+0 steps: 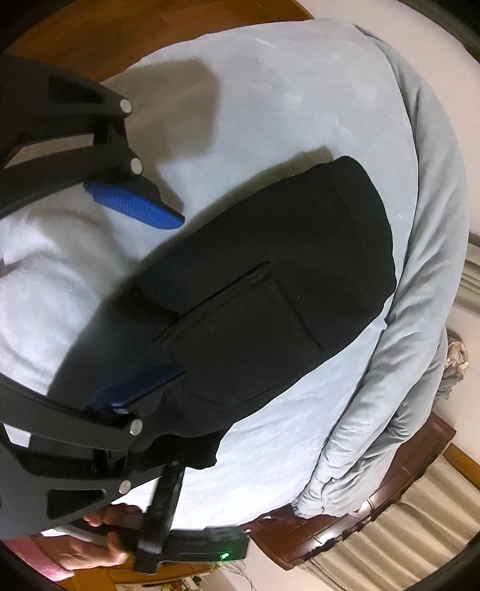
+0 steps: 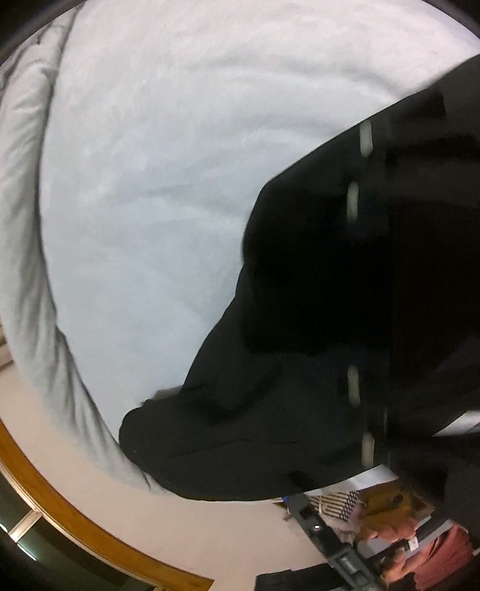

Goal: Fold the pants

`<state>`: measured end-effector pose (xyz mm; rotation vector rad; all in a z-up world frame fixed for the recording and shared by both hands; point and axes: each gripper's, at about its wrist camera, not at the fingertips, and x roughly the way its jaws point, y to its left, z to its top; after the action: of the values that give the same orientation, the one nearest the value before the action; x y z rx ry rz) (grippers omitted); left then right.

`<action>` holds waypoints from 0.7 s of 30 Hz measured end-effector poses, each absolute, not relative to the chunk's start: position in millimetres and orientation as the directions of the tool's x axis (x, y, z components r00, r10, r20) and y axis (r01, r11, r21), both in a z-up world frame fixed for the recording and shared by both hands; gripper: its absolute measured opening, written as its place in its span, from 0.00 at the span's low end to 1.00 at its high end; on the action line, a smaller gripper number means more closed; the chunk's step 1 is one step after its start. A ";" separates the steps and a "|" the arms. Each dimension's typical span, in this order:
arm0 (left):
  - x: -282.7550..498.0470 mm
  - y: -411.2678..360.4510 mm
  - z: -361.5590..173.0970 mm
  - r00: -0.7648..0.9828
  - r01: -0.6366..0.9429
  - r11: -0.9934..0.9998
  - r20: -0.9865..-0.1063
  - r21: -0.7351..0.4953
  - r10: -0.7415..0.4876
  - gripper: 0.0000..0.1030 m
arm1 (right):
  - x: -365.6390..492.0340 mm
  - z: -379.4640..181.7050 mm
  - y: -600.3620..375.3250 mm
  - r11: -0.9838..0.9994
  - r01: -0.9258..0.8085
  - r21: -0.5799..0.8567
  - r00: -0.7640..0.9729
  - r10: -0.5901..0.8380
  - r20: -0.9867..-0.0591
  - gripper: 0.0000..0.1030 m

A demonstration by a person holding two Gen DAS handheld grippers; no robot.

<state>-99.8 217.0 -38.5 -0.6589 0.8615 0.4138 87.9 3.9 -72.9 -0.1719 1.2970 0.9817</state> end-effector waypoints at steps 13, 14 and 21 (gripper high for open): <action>-91.0 191.3 -35.1 0.576 -0.552 0.792 -0.806 -0.261 0.135 0.77 | 119.2 -76.4 -7.1 0.679 -0.635 0.368 0.065 0.522 -0.851 0.24; -88.9 186.5 -32.7 0.572 -0.540 0.806 -0.808 -0.242 0.141 0.77 | 118.6 -71.8 -14.3 0.682 -0.627 0.377 0.080 0.538 -0.839 0.25; -72.4 135.8 -15.5 0.600 -0.380 0.908 -0.794 -0.176 0.098 0.81 | 84.5 -20.1 -131.1 0.762 -0.572 0.302 0.253 0.515 -0.819 0.32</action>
<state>-72.4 135.8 -15.5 -0.3458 0.8878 0.2837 84.5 -131.1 -20.1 -0.0615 1.0878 0.7396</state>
